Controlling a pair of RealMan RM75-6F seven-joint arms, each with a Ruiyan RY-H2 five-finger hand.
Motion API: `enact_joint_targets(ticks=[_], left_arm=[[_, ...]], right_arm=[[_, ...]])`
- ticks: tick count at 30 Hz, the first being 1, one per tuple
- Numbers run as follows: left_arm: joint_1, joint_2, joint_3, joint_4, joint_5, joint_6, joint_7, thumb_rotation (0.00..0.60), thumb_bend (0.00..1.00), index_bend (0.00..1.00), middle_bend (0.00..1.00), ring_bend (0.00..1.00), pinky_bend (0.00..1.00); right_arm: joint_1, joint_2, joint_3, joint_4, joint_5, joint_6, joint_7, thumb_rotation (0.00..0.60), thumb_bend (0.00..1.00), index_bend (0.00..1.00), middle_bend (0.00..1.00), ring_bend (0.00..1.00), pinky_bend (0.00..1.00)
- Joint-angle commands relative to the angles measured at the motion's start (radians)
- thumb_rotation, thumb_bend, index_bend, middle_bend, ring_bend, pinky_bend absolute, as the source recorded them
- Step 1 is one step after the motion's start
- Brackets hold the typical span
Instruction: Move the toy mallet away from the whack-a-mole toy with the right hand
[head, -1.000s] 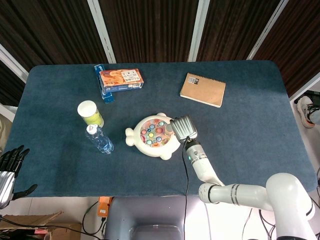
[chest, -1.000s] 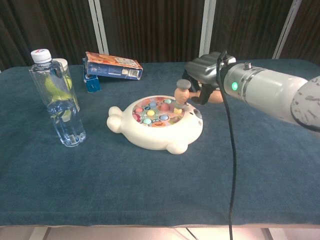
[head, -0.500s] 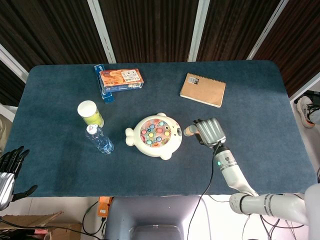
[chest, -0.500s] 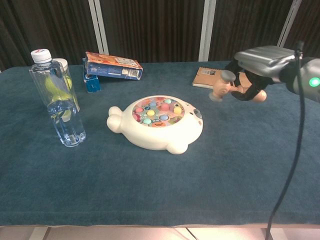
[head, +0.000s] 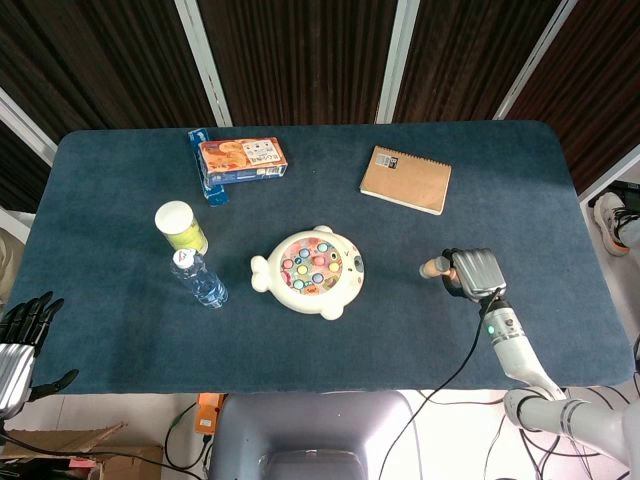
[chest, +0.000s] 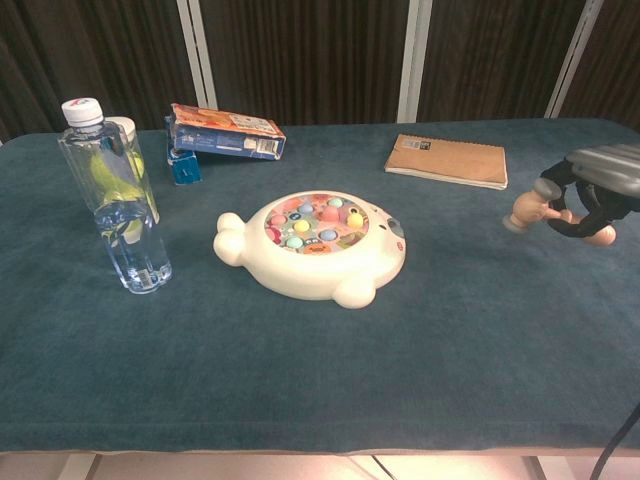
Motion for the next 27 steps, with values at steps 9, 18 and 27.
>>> enact_joint_targets(ticks=[9, 18, 27], left_arm=[[-0.002, 0.000, -0.003, -0.007, -0.015, -0.009, 0.014, 0.600, 0.08, 0.00, 0.00, 0.00, 0.09], [-0.002, 0.002, -0.005, -0.009, -0.020, -0.010, 0.011, 0.600, 0.10, 0.00, 0.00, 0.00, 0.09], [-0.006, 0.001, -0.004, -0.012, -0.025, -0.021, 0.022, 0.600, 0.10, 0.00, 0.00, 0.00, 0.09]], right_arm=[[-0.024, -0.103, 0.015, 0.177, -0.100, -0.094, 0.090, 0.600, 0.52, 0.90, 0.79, 0.61, 0.57], [-0.028, -0.086, 0.036, 0.183, -0.121, -0.147, 0.132, 0.600, 0.50, 0.72, 0.63, 0.45, 0.51], [-0.029, -0.061, 0.043, 0.167, -0.149, -0.176, 0.139, 0.600, 0.46, 0.63, 0.51, 0.35, 0.45]])
